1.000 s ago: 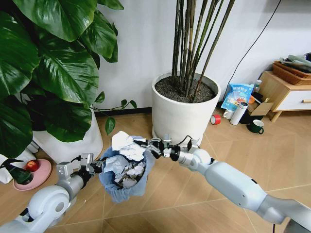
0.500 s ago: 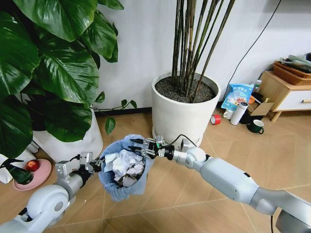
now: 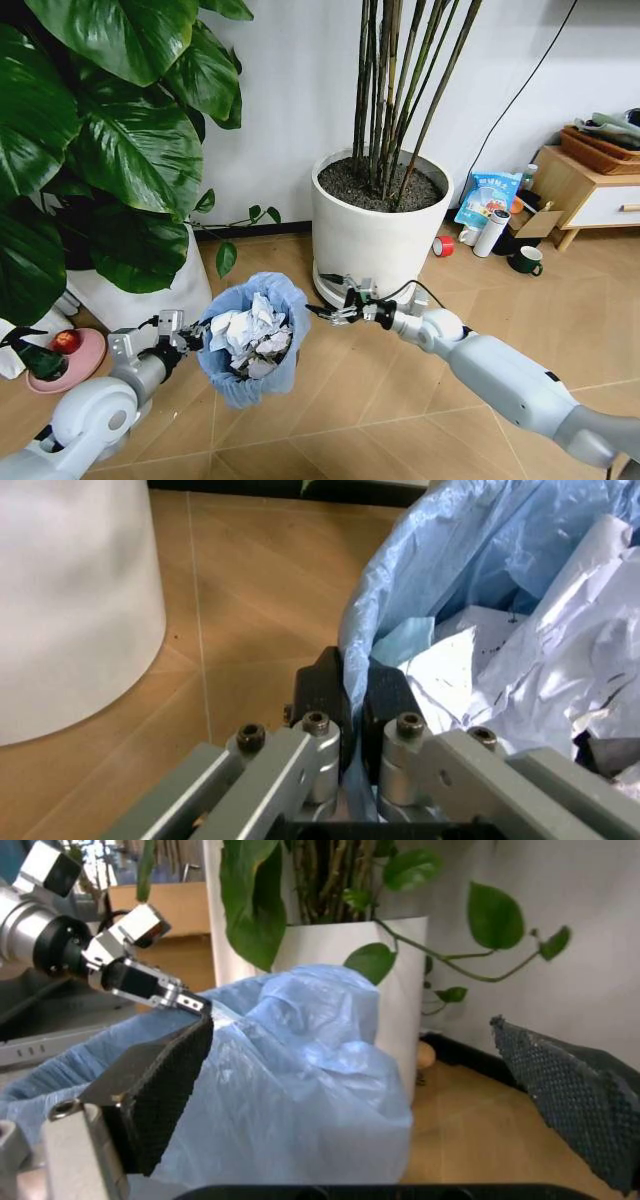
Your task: Pick up the trash bin and place the garbage on the floor into it.
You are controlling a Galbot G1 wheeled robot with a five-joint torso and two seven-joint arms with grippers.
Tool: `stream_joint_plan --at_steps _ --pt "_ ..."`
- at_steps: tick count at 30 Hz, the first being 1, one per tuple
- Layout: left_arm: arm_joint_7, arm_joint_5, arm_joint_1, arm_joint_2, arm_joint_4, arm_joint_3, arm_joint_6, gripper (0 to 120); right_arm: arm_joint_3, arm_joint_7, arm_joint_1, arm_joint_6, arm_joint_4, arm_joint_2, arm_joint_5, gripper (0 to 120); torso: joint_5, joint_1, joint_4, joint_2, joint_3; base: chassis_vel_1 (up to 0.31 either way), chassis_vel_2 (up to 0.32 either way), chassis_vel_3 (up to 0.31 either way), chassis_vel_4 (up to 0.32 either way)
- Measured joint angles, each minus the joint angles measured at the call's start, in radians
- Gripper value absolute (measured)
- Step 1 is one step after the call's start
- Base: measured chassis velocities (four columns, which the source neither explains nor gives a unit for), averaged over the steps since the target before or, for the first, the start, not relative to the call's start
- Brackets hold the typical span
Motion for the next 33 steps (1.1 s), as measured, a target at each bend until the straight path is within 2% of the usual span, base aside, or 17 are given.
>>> stream_joint_plan --at_steps 4,6,7,11,12,16,17,18,20,21,22,25,27,28,31,33 --pt "-0.006 -0.003 0.001 0.003 0.001 -0.004 0.0 0 0.071 0.033 -0.064 0.002 0.016 -0.016 -0.011 100 0.0001 0.0 0.0001 0.0 0.0 0.0 0.0 0.0 0.0" --pt "-0.008 0.003 0.014 -0.003 0.005 -0.015 -0.002 0 0.157 0.124 -0.154 0.001 0.05 -0.035 -0.03 100 0.0 0.0 0.0001 0.0 0.0 0.0 0.0 0.0 0.0" --pt "-0.008 0.003 0.014 -0.003 0.005 -0.015 -0.002 0 0.157 0.124 -0.154 0.001 0.05 -0.035 -0.03 100 0.0 0.0 0.0001 0.0 0.0 0.0 0.0 0.0 0.0" --pt "-0.008 0.024 0.032 -0.028 0.017 -0.034 -0.008 0 0.372 0.334 -0.354 0.004 0.106 -0.057 -0.1 100 -0.0001 0.0 -0.0004 0.0 0.0 0.0 0.0 0.0 0.0" --pt "-0.008 0.024 0.032 -0.028 0.017 -0.034 -0.008 0 0.372 0.334 -0.354 0.004 0.106 -0.057 -0.1 100 -0.0001 0.0 -0.0004 0.0 0.0 0.0 0.0 0.0 0.0" --pt "-0.001 0.057 0.049 -0.048 0.035 -0.057 -0.019 0 0.614 0.456 -0.52 -0.001 0.141 -0.059 -0.158 100 -0.0002 0.0 0.0 0.0 0.0 0.0 0.0 0.0 0.0" --pt "-0.001 0.057 0.049 -0.048 0.035 -0.057 -0.019 0 0.614 0.456 -0.52 -0.001 0.141 -0.059 -0.158 100 -0.0002 0.0 0.0 0.0 0.0 0.0 0.0 0.0 0.0" --pt "0.001 0.067 0.054 -0.054 0.041 -0.063 -0.023 0 0.683 0.469 -0.575 -0.004 0.153 -0.055 -0.158 100 -0.0001 0.0 0.0001 0.0 0.0 0.0 0.0 0.0 0.0" --pt "0.009 0.096 0.053 -0.068 0.058 -0.069 -0.034 0 0.82 0.482 -0.696 -0.008 0.189 -0.035 -0.156 100 0.0002 0.0 0.0 0.0 0.0 0.0 0.0 0.0 0.0" --pt "0.009 0.096 0.053 -0.068 0.058 -0.069 -0.034 0 0.82 0.482 -0.696 -0.008 0.189 -0.035 -0.156 100 0.0002 0.0 0.0 0.0 0.0 0.0 0.0 0.0 0.0" --pt "0.012 0.108 0.053 -0.076 0.065 -0.073 -0.039 0 0.873 0.489 -0.743 -0.009 0.207 -0.022 -0.156 100 0.0003 0.0 -0.0007 0.0 0.0 0.0 0.0 0.0 0.0" --pt "0.027 0.156 0.081 -0.127 0.082 -0.121 -0.057 0 1.002 0.519 -0.85 -0.003 0.263 0.039 -0.202 100 -0.0002 0.0 -0.0008 0.0 0.0 0.0 0.0 0.0 0.0" --pt "0.03 0.166 0.088 -0.138 0.085 -0.132 -0.061 0 1.022 0.52 -0.866 0.001 0.272 0.053 -0.216 100 0.0 0.0 -0.0005 0.0 0.0 0.0 0.0 0.0 0.0" --pt "0.036 0.177 0.1 -0.153 0.089 -0.148 -0.065 0 1.05 0.52 -0.888 0.004 0.285 0.078 -0.233 100 -0.0001 0.0 0.0002 0.0 0.0 0.0 0.0 0.0 0.0" --pt "0.063 0.215 0.132 -0.184 0.092 -0.187 -0.081 0 1.118 0.507 -0.953 0.023 0.322 0.158 -0.261 100 -0.0002 0.0 0.0004 0.0 0.0 0.0 0.0 0.0 0.0" --pt "0.067 0.219 0.136 -0.193 0.092 -0.197 -0.083 0 1.132 0.5 -0.964 0.031 0.33 0.184 -0.267 100 -0.0001 0.0 0.0001 0.0 0.0 0.0 0.0 0.0 0.0"
